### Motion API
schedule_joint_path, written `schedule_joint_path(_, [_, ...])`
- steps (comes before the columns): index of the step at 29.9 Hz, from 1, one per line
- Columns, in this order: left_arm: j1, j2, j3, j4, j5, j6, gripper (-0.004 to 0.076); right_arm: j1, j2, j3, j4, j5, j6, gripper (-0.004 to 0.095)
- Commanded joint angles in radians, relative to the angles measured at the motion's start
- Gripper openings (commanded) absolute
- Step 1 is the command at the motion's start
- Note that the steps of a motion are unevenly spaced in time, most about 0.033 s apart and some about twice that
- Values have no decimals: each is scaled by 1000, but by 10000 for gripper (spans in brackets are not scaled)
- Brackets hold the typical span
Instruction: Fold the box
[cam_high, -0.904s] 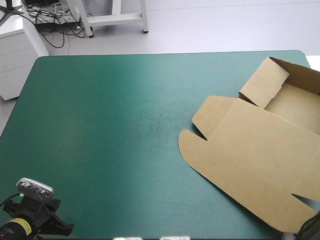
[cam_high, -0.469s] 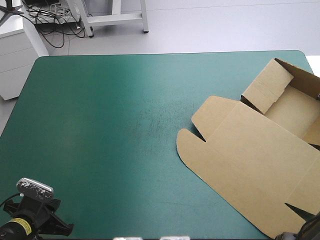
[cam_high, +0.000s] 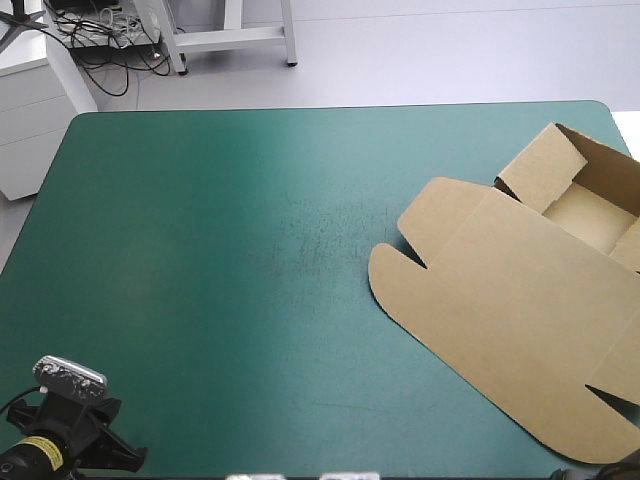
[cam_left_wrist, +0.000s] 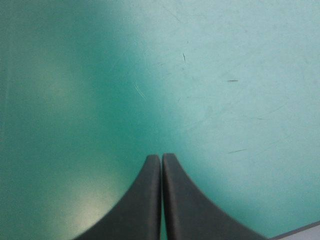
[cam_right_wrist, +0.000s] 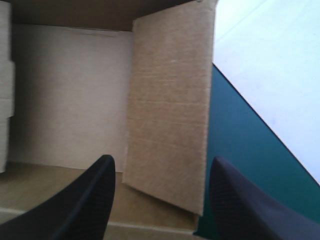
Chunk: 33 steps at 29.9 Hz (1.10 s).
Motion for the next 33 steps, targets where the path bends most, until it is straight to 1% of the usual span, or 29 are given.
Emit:
schedule_joint_path(1, [1,12,-27,4,-50,-10,-10,-3,-140,-15,114,15,-80,498])
schedule_joint_path(3, [1,12,-27,4,-50,-10,-10,-1,-206,3,142,15,-91,461])
schedule_joint_path(5, [1,12,-27,4,-50,-10,-10,7,-273,31,148,15,-100,387])
schedule_joint_path(7, [1,12,-27,4,-50,-10,-10,25,-339,77,146,15,-128,288])
schedule_joint_path(8, [1,12,-27,4,-50,-10,-10,41,-378,106,146,15,-151,212])
schedule_joint_path(9, [1,12,-27,4,-50,-10,-10,57,-410,131,142,13,-173,160])
schedule_joint_path(11, [1,12,-27,4,-50,-10,-10,110,-492,195,115,13,-237,37])
schedule_joint_path(12, [1,12,-27,4,-50,-10,-10,142,-525,220,99,13,-244,-3])
schedule_joint_path(14, [1,12,-27,4,-50,-10,-10,207,-608,288,67,13,-227,-14])
schedule_joint_path(17, [1,12,-27,4,-50,-10,-10,289,-737,394,65,13,-232,-14])
schedule_joint_path(21, [1,12,-27,4,-50,-10,-10,356,-877,519,65,13,-232,-15])
schedule_joint_path(28, [1,12,-27,4,-50,-10,-10,364,-1099,763,69,13,-234,-15])
schedule_joint_path(31, [1,12,-27,4,-50,-10,-10,364,-1179,853,89,9,-283,-15])
schedule_joint_path(33, [1,12,-27,4,-50,-10,-10,364,-1242,918,105,-13,-285,-15])
